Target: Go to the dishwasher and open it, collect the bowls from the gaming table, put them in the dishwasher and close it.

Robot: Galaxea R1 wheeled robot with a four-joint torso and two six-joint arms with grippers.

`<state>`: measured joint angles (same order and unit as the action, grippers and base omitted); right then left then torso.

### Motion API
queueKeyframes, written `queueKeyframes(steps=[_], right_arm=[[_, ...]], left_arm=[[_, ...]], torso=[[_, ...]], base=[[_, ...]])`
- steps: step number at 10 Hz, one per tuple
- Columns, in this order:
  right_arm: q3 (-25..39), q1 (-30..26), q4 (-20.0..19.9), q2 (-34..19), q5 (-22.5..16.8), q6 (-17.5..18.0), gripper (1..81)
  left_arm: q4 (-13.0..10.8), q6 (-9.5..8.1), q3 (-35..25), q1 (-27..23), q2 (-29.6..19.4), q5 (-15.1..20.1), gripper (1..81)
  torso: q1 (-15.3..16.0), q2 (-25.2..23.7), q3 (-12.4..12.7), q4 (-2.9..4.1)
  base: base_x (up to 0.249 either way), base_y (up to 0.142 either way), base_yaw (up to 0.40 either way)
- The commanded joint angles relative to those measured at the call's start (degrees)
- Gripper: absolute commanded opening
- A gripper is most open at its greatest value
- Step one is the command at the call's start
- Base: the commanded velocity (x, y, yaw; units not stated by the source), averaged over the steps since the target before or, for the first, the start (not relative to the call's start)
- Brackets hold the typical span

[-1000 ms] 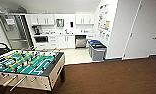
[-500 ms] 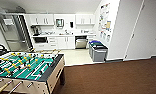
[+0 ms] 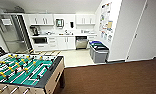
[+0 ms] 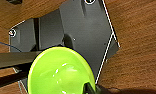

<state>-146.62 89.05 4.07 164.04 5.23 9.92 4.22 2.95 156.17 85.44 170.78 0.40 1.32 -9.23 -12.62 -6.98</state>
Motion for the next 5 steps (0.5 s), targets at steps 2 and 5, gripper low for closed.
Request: queueKeyframes(steps=[2, 5], right_arm=[[-0.2, -1.5, 0.4, -1.0, -2.6, 0.0, 1.0], [-0.4, -1.6, 0.6, -0.9, -3.2, -0.1, 1.0]], left_arm=[[-0.4, 0.39, 0.2, -2.2, -0.1, 4.0, 1.0], [-0.6, 0.48, 0.2, -2.1, 0.4, 3.9, 1.0]], torso=[[0.0, 0.0, 0.0, 0.00], [0.0, 0.0, 0.0, 0.00]], base=[[0.171, 0.000, 0.000], [0.168, 0.000, 0.000]])
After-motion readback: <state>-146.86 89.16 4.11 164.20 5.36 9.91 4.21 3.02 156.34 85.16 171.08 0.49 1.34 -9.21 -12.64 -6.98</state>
